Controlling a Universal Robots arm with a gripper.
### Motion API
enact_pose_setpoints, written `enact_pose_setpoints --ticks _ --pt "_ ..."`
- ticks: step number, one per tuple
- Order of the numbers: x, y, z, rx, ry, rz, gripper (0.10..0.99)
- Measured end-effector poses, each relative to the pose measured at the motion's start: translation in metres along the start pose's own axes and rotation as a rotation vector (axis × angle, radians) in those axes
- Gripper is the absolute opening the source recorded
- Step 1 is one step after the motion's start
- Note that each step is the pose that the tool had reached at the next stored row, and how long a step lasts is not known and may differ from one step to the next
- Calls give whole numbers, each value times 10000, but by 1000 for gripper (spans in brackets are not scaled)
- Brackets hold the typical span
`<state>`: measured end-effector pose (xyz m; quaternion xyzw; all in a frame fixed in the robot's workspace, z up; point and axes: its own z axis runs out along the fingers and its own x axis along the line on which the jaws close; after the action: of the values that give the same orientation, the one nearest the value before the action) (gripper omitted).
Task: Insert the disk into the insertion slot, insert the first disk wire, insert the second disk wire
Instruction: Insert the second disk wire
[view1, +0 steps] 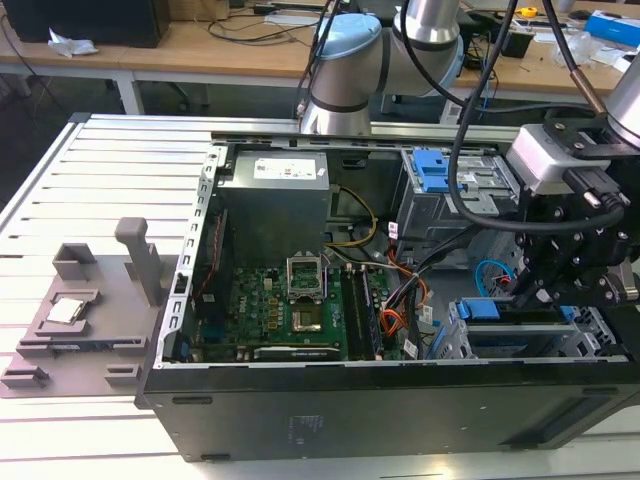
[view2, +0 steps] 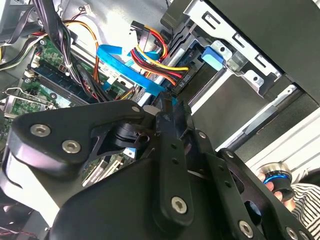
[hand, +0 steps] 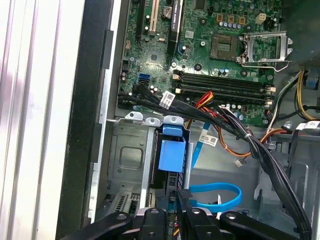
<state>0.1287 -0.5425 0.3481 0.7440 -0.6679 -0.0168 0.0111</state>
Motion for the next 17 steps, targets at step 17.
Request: enact_pose_setpoints --ticks 17 --pt "-14 23 -622 9 16 1 106"
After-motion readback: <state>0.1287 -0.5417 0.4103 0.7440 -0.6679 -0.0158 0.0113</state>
